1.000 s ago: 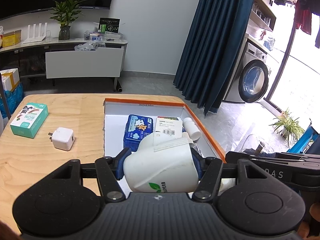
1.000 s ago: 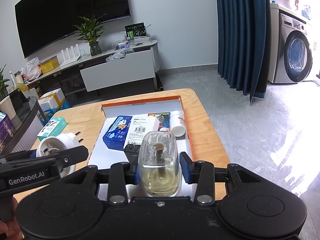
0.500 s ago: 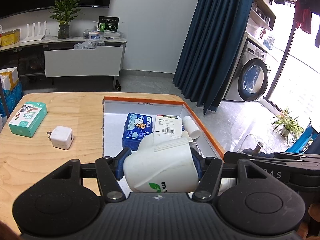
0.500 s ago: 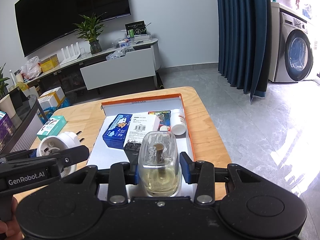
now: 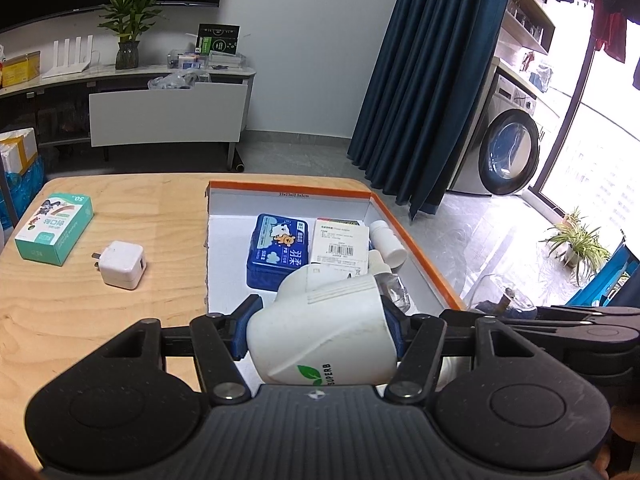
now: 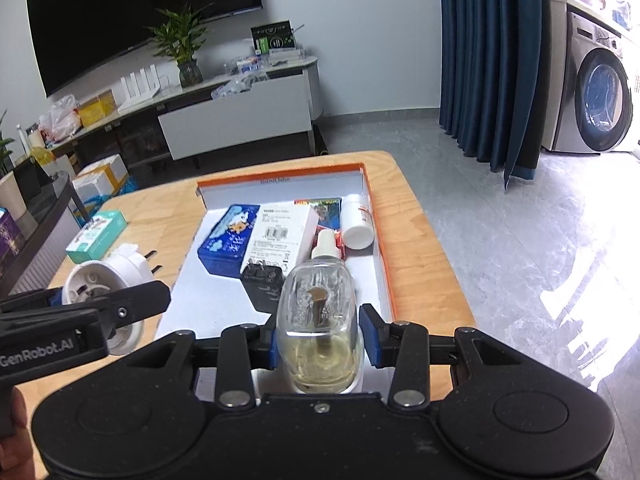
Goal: Organize rigid objects
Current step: 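Hold the plug-in device and glass bottle above the white box, then lower the plug-in device and glass bottle into the box, open both tools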
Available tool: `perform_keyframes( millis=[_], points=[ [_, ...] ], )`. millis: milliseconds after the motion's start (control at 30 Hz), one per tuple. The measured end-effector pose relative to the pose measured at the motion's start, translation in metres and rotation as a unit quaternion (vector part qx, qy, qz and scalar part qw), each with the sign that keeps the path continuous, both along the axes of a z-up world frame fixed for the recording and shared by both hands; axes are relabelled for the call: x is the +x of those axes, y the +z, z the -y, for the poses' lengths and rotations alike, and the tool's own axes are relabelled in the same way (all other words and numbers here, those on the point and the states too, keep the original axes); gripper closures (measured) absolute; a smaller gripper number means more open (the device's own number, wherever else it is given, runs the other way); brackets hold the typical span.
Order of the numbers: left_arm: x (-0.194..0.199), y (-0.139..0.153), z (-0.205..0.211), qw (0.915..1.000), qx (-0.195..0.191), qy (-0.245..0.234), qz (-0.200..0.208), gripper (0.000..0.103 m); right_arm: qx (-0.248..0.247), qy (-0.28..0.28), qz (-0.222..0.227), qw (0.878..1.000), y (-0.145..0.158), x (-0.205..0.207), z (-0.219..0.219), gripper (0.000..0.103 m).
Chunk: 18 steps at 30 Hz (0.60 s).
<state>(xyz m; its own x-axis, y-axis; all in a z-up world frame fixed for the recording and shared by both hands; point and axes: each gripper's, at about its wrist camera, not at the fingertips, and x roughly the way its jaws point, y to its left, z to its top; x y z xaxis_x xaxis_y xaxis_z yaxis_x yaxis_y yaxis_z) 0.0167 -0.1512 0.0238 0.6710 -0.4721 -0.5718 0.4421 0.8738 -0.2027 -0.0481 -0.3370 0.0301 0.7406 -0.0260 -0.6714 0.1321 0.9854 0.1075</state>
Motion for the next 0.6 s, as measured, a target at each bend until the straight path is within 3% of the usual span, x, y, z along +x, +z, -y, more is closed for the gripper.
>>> perform_keyframes(
  millis=[233,433,600],
  points=[
    [0.006,-0.008,0.004,0.9999,0.007,-0.002,-0.015,0.041,-0.007,0.013,-0.023,1.0,-0.01,0.027,0.005,0.052],
    [0.011,-0.015,0.008,0.9995,0.018,-0.009,-0.024,0.041,-0.015,-0.034,0.063,0.997,0.011,0.022,0.018,0.029],
    [0.017,-0.024,0.017,0.999,0.021,-0.018,-0.036,0.041,-0.016,-0.058,0.087,0.994,0.021,0.009,0.031,0.026]
  ],
)
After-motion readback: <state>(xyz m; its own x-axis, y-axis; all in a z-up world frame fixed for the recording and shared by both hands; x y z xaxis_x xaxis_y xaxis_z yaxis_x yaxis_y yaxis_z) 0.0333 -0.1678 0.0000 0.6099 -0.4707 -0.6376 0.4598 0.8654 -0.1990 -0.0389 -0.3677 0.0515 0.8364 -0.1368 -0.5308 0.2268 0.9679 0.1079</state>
